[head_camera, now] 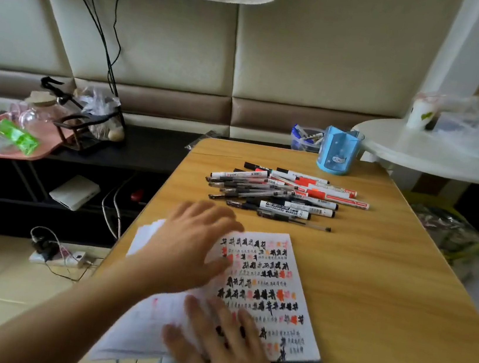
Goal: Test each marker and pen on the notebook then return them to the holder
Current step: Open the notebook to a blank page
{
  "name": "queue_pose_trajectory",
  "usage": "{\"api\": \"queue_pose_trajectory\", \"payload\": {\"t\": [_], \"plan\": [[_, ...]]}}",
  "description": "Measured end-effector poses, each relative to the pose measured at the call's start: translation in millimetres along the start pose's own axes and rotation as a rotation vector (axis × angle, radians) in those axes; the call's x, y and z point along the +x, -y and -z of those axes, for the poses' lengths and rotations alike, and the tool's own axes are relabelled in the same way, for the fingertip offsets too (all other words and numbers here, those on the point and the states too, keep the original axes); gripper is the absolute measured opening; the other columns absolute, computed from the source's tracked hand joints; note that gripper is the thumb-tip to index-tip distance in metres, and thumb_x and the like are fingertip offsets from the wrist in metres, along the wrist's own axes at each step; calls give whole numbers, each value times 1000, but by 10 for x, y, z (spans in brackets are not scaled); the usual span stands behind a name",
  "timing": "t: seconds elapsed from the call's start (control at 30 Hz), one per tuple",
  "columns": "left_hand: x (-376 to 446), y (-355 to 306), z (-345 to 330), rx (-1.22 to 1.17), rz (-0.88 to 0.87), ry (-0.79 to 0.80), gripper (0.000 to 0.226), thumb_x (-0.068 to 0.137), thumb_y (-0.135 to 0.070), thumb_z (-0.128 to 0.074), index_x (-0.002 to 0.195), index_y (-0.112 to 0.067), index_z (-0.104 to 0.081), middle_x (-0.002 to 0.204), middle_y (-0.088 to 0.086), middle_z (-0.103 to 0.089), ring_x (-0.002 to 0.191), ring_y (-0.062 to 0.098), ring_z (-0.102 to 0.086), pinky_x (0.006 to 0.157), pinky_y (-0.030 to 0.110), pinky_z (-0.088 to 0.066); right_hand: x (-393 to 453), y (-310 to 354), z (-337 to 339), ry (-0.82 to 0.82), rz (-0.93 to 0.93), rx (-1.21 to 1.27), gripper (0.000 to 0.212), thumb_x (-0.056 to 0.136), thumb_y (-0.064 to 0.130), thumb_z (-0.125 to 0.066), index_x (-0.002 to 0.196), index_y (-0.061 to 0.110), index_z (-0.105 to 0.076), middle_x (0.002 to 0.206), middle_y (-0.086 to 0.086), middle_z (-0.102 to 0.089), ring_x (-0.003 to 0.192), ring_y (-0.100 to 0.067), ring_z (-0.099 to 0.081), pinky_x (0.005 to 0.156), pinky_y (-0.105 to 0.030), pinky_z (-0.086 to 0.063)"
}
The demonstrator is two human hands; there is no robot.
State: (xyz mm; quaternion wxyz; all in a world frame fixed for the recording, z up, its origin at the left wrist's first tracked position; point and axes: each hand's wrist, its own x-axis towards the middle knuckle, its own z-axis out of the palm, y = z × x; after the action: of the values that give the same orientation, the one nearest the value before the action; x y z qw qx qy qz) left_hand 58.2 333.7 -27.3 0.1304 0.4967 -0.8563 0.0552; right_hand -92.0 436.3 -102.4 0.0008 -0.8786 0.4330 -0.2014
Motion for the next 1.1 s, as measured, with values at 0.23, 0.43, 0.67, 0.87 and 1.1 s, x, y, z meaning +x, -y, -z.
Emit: {"api": "queue_pose_trajectory", "payload": {"t": [0.23,0.43,0.67,0.87,1.1], "plan": [[-155,95,-512,-184,19,55,48,94,-56,-32,135,-36,-45,143,-17,-36,138,9,-18,113,32,-11,-402,-822,464,-244,-133,61,46,92,65,-39,106,33,-69,117,12,-67,112,-7,-51,92,-41,-49],[166,-109,-604,-199,-15,-8,47,92,-49,-28,126,-26,-52,132,-8,-48,128,17,-31,108,43,-26,-408,-1282,607,-20,-488,114,62,66,73,-47,125,53,-47,130,31,-42,134,-16,-36,108,-56,-32],[420,-94,-687,-203,-69,-39,53,92,-54,-24,124,-26,-57,129,-11,-53,126,16,-36,107,43,-28,-194,-1371,729,120,-590,108,74,78,64,-59,133,62,-9,151,21,-21,141,-11,-12,116,-41,-17],[370,-47,-603,-645,104,-184,46,93,-56,-42,125,-26,-56,131,-11,-51,122,1,-44,101,21,-36,7,-1162,568,-74,-666,-54,94,66,94,-18,132,36,-50,144,7,-46,142,-31,-24,107,-62,-23],[409,307,-185,-1424,647,-429,42,78,-60,-53,103,-30,-68,111,-5,-66,110,22,-59,95,41,-45,270,-499,408,300,-99,58,55,84,79,-21,121,48,-47,144,17,-39,132,-6,-42,108,-60,-31]]}}
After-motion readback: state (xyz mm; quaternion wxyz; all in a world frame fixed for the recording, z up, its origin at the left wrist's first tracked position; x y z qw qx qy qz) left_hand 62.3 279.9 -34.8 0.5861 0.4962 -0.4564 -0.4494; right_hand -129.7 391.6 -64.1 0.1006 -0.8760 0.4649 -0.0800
